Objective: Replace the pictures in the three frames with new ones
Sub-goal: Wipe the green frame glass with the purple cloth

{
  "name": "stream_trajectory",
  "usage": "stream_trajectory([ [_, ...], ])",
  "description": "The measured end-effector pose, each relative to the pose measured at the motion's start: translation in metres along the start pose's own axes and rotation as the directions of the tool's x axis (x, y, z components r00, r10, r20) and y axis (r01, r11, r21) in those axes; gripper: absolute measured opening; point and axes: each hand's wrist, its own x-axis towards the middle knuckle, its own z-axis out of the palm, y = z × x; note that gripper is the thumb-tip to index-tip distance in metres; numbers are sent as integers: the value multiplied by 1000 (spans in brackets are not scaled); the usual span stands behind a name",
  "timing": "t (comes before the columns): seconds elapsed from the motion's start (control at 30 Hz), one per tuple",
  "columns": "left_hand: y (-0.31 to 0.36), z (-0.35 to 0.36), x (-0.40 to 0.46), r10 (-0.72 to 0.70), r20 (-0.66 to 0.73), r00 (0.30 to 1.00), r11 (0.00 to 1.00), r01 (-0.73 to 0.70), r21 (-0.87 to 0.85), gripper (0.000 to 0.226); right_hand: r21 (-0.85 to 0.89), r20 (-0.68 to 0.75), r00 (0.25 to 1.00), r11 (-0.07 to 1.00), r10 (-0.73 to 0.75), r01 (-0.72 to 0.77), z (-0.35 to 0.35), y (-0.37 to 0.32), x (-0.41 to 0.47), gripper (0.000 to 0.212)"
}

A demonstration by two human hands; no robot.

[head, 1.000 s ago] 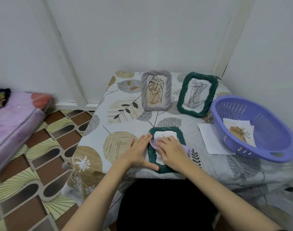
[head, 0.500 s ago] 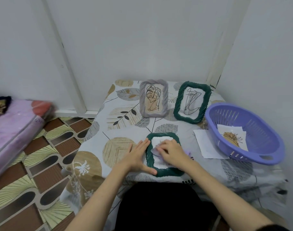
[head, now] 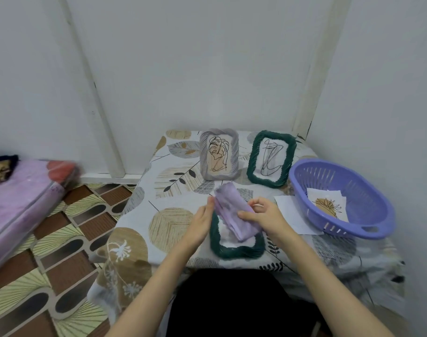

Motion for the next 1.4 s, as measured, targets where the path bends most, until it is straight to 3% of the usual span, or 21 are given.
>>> stream_trajectory([
  [0.03,3,3,0,-25,9,1000,993,26,-117,75,73,10,1000,997,-13,12,8,1,-2,28],
  [0.1,11,6,-2,-53,-49,997,952,36,-305,69,101,49,998,994,-36,30,23,4,-5,31],
  [0.17,9,2,-2,-99,-181,978,940,32,-338,55,119,118,993,993,-18,4,33,8,-7,27],
  [0.23,2,-12,2,-147,-267,953,937,47,-347,44,115,101,995,993,25,-36,31,12,-5,13],
  [0.3,-6,-35,5,-145,-384,912,977,69,-203,43,-136,-82,995,989,50,-61,17,23,4,11],
  [0.37,-19,-60,9,-65,-451,890,991,111,77,41,-538,-255,967,830,6,-147,3,37,11,21],
  [0.47,-40,-79,14,8,-352,936,900,146,410,36,-747,-300,954,616,24,-251,4,50,9,31],
  [0.53,-55,-82,16,47,-329,943,792,166,587,34,-780,-307,951,567,23,-265,10,53,7,36],
  [0.6,-69,-83,17,142,-416,898,641,237,730,35,-764,-334,942,585,6,-274,14,55,9,34],
  [0.73,-85,-84,17,399,-281,873,320,155,935,15,-523,-407,910,795,82,-306,12,50,15,22],
  [0.8,-76,-81,18,401,-300,866,325,171,930,12,-283,-417,896,914,155,-290,9,44,18,10],
  [0.87,-61,-71,21,449,-321,834,429,114,896,10,-41,-392,898,971,202,-236,8,37,18,17],
  [0.93,-37,-53,20,425,-338,840,640,-15,768,26,55,-346,928,991,137,-126,7,29,14,19],
  [1.0,-8,-35,12,216,-334,918,923,-80,377,50,113,-297,953,993,53,-20,9,21,10,23],
  [1.03,4,-28,8,87,-254,963,991,-57,123,61,158,-283,959,987,23,22,9,18,7,25],
  [1.1,17,-17,3,-8,-104,994,971,-18,-239,70,249,-258,966,964,-23,90,8,11,5,26],
  [1.17,19,-14,2,24,-91,996,902,-60,-427,71,300,-212,975,945,-64,127,5,4,4,27],
  [1.23,19,-15,0,64,-116,991,859,-114,-499,69,313,-152,983,938,-104,148,2,-3,4,34],
  [1.4,14,-27,-1,154,-120,981,851,-193,-488,65,306,-51,981,933,-185,191,5,-26,21,65],
])
